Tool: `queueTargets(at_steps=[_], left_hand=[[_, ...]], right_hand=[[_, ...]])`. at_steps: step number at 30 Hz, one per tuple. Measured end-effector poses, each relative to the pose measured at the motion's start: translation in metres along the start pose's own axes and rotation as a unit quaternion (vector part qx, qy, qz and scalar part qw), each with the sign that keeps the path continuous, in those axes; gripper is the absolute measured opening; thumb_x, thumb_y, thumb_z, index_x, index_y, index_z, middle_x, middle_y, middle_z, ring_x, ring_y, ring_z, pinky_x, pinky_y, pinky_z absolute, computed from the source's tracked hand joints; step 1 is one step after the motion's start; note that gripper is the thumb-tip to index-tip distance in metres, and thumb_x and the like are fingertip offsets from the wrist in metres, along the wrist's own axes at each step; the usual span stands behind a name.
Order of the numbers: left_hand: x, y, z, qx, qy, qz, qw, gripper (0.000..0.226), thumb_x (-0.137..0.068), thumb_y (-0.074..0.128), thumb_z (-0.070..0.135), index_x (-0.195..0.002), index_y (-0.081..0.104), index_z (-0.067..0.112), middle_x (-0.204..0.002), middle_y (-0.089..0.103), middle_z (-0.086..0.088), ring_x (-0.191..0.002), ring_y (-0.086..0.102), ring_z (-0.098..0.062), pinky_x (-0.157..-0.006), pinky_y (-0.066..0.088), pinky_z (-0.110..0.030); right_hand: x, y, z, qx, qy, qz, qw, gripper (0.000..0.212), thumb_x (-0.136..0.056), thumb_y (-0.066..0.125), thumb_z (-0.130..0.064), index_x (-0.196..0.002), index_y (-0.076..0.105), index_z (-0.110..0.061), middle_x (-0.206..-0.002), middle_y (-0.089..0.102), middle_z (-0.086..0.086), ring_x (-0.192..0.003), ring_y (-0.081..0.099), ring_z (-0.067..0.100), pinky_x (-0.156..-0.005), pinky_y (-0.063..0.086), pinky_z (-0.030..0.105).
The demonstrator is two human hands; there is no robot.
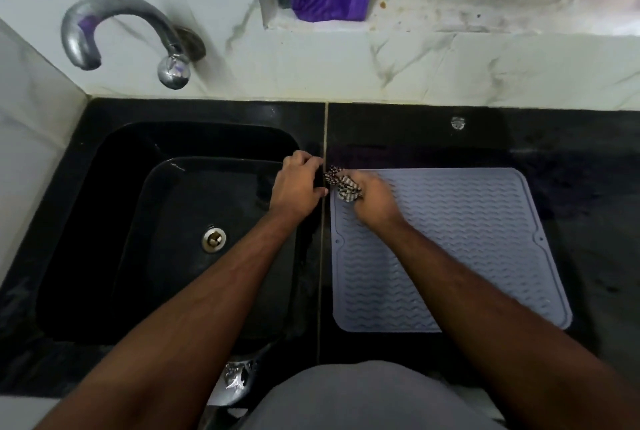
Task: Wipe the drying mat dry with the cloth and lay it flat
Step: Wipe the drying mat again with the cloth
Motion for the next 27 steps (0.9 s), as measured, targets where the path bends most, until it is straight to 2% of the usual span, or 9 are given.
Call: queueTargets(at_steps=[3,7,9,11,13,18,21,24,27], left_hand=[[-0.011,0.006,0.005,-0.009,-0.015,0.000,1.000,0.075,-0.074,0.083,0.030,-0.140,0.048,0.021,-0.141,0.040,-0.008,-0.126,0.040,-0.030,-0.103,0.042,-0.047],[-0.023,0.011,0.009,0.017,-0.053,0.004,0.998,0.079,-0.070,0.083,0.029,-0.139,0.045,0.025,-0.156,0.021,-0.007,-0.136,0.028,-0.034,-0.109,0.032,-0.052],[-0.029,0.012,0.006,0.035,-0.079,0.004,0.996,0.070,-0.070,0.085,0.030,-0.130,0.050,0.027,-0.155,0.020,-0.007,-0.136,0.028,-0.034,-0.108,0.030,-0.052],[-0.033,0.010,0.000,0.040,-0.101,0.016,0.994,0.051,-0.075,0.082,0.031,-0.119,0.058,0.028,-0.147,0.029,-0.007,-0.132,0.032,-0.033,-0.105,0.032,-0.048],[-0.035,0.008,-0.006,0.029,-0.105,0.028,0.994,0.038,-0.077,0.082,0.034,-0.109,0.063,0.028,-0.136,0.037,-0.005,-0.125,0.038,-0.029,-0.101,0.034,-0.045],[-0.038,0.007,-0.004,0.012,-0.089,0.034,0.995,0.027,-0.075,0.082,0.035,-0.093,0.062,0.030,-0.123,0.040,-0.003,-0.115,0.041,-0.026,-0.093,0.035,-0.040],[-0.044,0.004,-0.001,-0.001,-0.091,0.014,0.996,0.023,-0.076,0.082,0.029,-0.089,0.062,0.030,-0.122,0.042,-0.005,-0.115,0.042,-0.027,-0.093,0.036,-0.041],[-0.049,0.000,0.005,-0.029,-0.087,0.007,0.996,0.024,-0.075,0.081,0.028,-0.077,0.058,0.030,-0.119,0.046,-0.005,-0.114,0.044,-0.029,-0.094,0.037,-0.042],[-0.053,-0.001,0.013,-0.058,-0.083,0.006,0.995,0.034,-0.074,0.085,0.031,-0.066,0.052,0.028,-0.117,0.048,-0.004,-0.114,0.046,-0.028,-0.095,0.038,-0.041]], right_hand=[[0.001,0.000,0.005,-0.012,-0.019,-0.029,0.999,0.053,-0.084,0.061,0.002,-0.130,0.066,-0.023,-0.125,0.068,0.000,-0.115,0.057,0.017,-0.105,0.045,0.036],[-0.004,-0.007,0.014,-0.125,0.021,-0.034,0.991,0.038,-0.087,0.064,-0.002,-0.117,0.072,-0.024,-0.109,0.074,-0.010,-0.106,0.065,0.001,-0.100,0.052,0.032],[-0.005,-0.011,0.013,-0.151,0.044,-0.024,0.987,0.033,-0.090,0.066,-0.006,-0.117,0.072,-0.024,-0.108,0.074,-0.011,-0.104,0.066,-0.001,-0.098,0.053,0.031],[-0.003,-0.010,0.011,-0.148,0.039,-0.033,0.988,0.035,-0.090,0.066,-0.005,-0.118,0.071,-0.025,-0.109,0.074,-0.012,-0.105,0.065,-0.002,-0.099,0.052,0.031],[0.001,-0.008,0.010,-0.111,0.023,-0.046,0.993,0.042,-0.089,0.064,-0.003,-0.122,0.069,-0.029,-0.114,0.071,-0.012,-0.109,0.062,0.000,-0.102,0.050,0.033],[0.006,-0.012,-0.007,0.030,-0.006,-0.073,0.997,0.063,-0.086,0.061,0.004,-0.139,0.058,-0.031,-0.139,0.058,-0.001,-0.128,0.048,0.015,-0.110,0.034,0.027],[0.005,-0.012,-0.020,0.142,-0.017,-0.115,0.983,0.066,-0.089,0.060,0.002,-0.148,0.047,-0.027,-0.152,0.046,0.002,-0.140,0.040,0.021,-0.117,0.030,0.036],[0.009,-0.007,-0.026,0.211,-0.073,-0.097,0.970,0.060,-0.088,0.063,0.000,-0.143,0.054,-0.023,-0.152,0.049,0.001,-0.141,0.042,0.021,-0.116,0.030,0.036],[0.020,0.002,-0.029,0.247,-0.120,-0.114,0.955,0.048,-0.082,0.070,-0.006,-0.129,0.067,-0.014,-0.141,0.061,0.008,-0.130,0.055,0.027,-0.112,0.039,0.038]])
Point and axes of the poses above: each hand's wrist, its own x-axis away from the middle knuckle, its own y-axis out of the palm, z = x × y, the point moved 2 cm from there along -x, towards the middle knuckle
